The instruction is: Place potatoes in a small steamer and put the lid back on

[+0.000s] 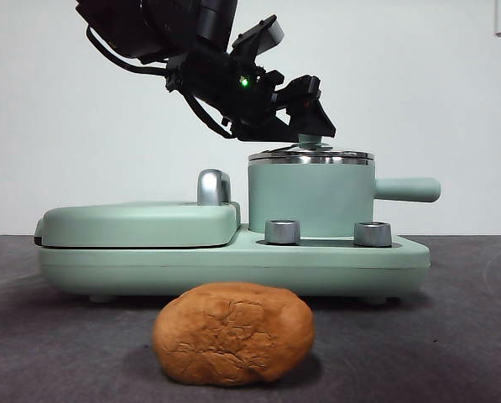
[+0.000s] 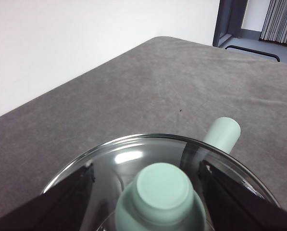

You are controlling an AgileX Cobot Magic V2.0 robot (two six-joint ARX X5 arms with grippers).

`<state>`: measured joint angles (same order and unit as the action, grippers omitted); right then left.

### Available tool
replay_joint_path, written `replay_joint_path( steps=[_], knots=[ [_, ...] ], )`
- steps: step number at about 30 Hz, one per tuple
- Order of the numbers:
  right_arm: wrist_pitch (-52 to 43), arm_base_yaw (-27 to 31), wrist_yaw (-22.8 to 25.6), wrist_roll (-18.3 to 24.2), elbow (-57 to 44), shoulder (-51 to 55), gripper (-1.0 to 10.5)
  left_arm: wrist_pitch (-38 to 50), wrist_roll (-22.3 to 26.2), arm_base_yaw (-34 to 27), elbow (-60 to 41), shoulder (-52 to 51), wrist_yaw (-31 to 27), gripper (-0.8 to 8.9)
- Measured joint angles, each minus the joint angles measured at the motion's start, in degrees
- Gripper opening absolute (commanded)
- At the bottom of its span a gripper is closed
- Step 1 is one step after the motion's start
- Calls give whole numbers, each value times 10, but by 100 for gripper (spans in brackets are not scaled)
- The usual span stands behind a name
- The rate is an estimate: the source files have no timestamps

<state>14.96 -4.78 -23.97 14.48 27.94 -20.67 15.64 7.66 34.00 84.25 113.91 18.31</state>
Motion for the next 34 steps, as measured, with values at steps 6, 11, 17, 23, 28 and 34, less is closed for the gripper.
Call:
replay_joint_path(
  steps=[6,11,17,23,28,34],
  knots=[
    [0,0,0,0,0,0,233,-4,-3,0,0,6,0,328],
    [0,0,0,0,0,0,233,-3,-4,0,0,6,0,111],
    [0,0,0,0,0,0,233,0,0,4,1,6,4,6],
    [0,0,0,0,0,0,233,0,1,4,1,6,4,6],
    [0,0,0,0,0,0,233,0,1,4,1,6,4,6],
    [0,0,0,0,0,0,233,-10,3,3,1,-3,-2,6]
  ],
)
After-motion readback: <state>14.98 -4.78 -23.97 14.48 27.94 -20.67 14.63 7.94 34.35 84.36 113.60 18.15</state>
